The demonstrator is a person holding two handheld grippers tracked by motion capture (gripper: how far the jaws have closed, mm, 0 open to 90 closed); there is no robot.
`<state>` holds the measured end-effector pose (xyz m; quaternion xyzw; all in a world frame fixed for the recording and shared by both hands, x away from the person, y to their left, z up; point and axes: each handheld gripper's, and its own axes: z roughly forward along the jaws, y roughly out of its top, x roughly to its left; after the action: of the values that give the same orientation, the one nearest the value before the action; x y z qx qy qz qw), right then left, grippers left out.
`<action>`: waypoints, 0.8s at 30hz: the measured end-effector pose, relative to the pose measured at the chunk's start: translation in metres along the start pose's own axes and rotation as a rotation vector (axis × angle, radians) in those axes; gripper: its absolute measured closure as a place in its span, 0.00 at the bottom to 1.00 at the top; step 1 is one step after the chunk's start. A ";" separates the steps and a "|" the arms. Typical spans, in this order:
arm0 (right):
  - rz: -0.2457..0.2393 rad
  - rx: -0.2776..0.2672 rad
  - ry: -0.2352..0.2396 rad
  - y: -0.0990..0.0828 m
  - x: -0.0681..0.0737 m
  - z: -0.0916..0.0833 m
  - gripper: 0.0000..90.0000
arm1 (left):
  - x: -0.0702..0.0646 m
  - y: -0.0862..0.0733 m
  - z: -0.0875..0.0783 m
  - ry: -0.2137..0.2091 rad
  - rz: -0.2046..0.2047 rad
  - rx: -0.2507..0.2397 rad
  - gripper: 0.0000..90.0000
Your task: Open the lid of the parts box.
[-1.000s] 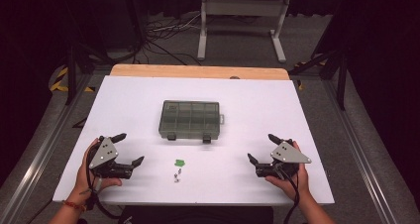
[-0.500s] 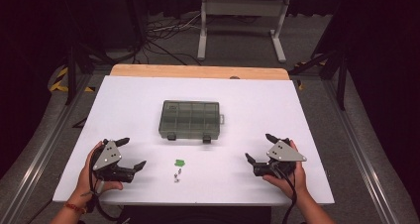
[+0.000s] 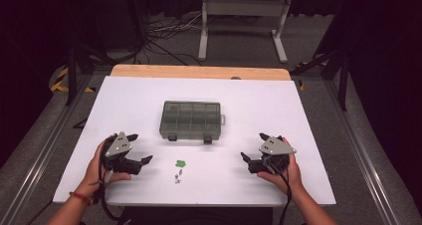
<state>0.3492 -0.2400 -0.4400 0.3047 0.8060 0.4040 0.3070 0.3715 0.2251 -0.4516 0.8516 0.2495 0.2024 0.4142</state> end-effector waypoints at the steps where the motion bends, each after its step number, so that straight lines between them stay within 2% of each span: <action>1: 0.013 0.001 0.014 0.002 -0.001 0.002 0.12 | -0.001 0.003 0.003 0.005 0.009 0.004 0.12; 4: 0.022 0.012 0.045 0.012 -0.002 0.007 0.13 | 0.000 0.012 0.015 -0.007 0.021 0.016 0.13; 7: -0.003 0.015 0.061 0.027 -0.001 0.015 0.15 | 0.002 0.017 0.024 -0.003 0.030 0.043 0.14; 9: -0.020 0.019 0.073 0.038 0.001 0.027 0.17 | 0.004 0.018 0.028 0.000 0.025 0.054 0.14; 12: -0.047 0.042 0.094 0.047 0.005 0.044 0.19 | 0.012 0.023 0.037 0.003 -0.004 0.069 0.18; 15: -0.069 0.086 0.121 0.051 0.010 0.063 0.21 | 0.019 0.027 0.045 -0.018 -0.020 0.093 0.30; 19: -0.059 0.094 0.146 0.052 0.011 0.075 0.26 | 0.021 0.030 0.054 -0.034 -0.009 0.131 0.36; 21: -0.039 0.097 0.169 0.054 0.010 0.081 0.33 | 0.020 0.034 0.060 -0.024 0.011 0.162 0.42; 24: -0.020 0.097 0.193 0.053 0.009 0.087 0.43 | 0.022 0.037 0.064 -0.037 -0.002 0.168 0.49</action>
<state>0.4208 -0.1672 -0.4401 0.2711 0.8534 0.3888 0.2169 0.4341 0.1801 -0.4558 0.8867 0.2586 0.1648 0.3460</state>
